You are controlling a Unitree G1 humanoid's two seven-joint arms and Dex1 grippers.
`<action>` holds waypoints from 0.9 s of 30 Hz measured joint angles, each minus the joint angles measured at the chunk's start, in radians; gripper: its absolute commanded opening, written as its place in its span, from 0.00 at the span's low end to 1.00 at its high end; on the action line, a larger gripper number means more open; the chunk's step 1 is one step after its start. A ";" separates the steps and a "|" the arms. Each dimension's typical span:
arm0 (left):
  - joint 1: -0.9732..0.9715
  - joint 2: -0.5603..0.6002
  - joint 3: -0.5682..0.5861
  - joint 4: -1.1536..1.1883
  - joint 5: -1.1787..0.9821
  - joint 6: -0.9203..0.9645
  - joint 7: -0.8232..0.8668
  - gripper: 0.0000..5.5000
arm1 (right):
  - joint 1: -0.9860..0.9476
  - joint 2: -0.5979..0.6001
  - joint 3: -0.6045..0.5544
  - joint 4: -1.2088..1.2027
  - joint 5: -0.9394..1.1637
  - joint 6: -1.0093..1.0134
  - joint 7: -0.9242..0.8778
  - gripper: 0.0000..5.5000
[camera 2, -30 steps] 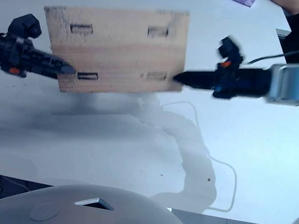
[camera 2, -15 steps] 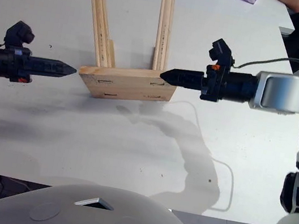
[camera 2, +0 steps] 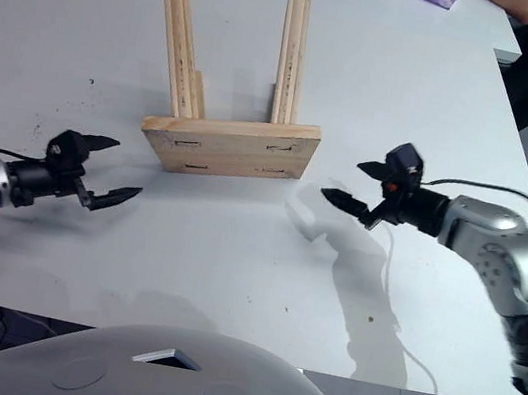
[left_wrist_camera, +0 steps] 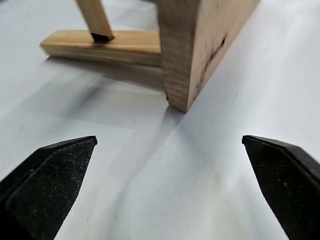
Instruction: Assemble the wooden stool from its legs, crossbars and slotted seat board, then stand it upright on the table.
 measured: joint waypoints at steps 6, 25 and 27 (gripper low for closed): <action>-0.258 -0.166 -0.138 0.415 0.262 -0.496 -0.002 0.98 | -0.161 0.281 0.166 0.426 -0.331 -0.398 0.225 0.98; -0.401 -0.227 -0.171 0.670 0.161 -0.614 -0.365 0.56 | -0.351 0.479 0.008 0.804 -0.516 -0.691 0.371 0.98; -0.390 -0.228 -0.172 0.651 0.155 -0.597 -0.377 0.51 | -0.351 0.484 0.006 0.776 -0.516 -0.681 0.379 0.98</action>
